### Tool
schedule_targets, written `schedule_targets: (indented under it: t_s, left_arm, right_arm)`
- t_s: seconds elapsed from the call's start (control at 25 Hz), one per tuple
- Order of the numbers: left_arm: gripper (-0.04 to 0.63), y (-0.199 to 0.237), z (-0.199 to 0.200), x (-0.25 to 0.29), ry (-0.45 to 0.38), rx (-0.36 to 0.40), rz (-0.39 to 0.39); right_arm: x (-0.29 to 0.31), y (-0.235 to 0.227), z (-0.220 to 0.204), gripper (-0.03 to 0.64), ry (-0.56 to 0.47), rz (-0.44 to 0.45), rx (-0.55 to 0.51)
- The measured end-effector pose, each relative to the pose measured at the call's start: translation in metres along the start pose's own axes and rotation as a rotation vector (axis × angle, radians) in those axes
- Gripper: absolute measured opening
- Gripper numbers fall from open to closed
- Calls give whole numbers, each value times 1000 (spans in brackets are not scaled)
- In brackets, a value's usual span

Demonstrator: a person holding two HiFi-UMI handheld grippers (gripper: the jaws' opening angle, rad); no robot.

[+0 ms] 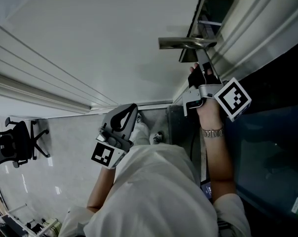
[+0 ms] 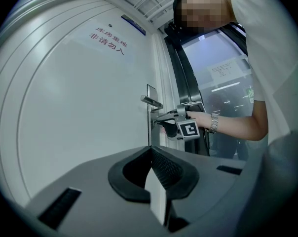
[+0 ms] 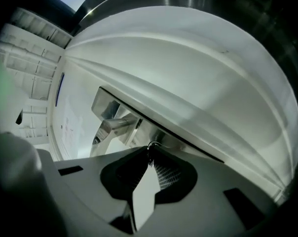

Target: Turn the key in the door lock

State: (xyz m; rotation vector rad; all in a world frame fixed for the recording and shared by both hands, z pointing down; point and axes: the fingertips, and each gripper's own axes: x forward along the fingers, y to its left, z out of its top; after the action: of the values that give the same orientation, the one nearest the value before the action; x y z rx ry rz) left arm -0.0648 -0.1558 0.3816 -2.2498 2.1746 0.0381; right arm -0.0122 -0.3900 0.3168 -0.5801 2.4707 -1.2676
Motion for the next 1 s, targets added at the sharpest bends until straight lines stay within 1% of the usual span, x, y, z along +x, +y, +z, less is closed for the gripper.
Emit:
schedule_targets:
  t_s: [0.08,0.12,0.2,0.28,0.36,0.48,0.6,0.72,0.8,0.88,0.92,1.0]
  left_arm:
    - [3,0,0,0,1,-1,-1]
    - [3,0,0,-1,2,-2,0]
    - [3,1,-1,-2,6,-3,2]
    - [3,2,-1,-1,8,-2,3]
    - [3,2,-2,-1,7,-3,0]
    - [3,1,-3,0,9,-5,-4]
    - [3,0,-3,-1,11,-5,-8]
    - [3,1,-4,0,9,-6,-8]
    - [3,1,-4,0,8,-5,-7]
    - [3,1,-3,1,7,-5,-7]
    - [3,1,-3,1,6,-4,-7]
    - [3,1,-3,0,8,-3,-7]
  right_arm:
    - [-1,2,-1,28,19,33,-52]
    - [-2,3,-2,42,30,43,-95]
    - [-4,9,-5,92,51,65,-192]
    - [-7,9,-7,126,71,61,-284]
    - [-10,8,-8,133,92,43,-404]
    - [-14,13,-10,143,113,35,-643]
    - [-17,15,-11,150,138,0,-890]
    - [-17,17,-14,155,178,-37,-1184]
    - [-16,16,-16,155,204,-80,-1393]
    - [-15,14,-16,155,224,-124,-1579]
    - [-15,13,-17,155,235,-136,-1651]
    - [-13,11,-18,155,261,-136,-1738]
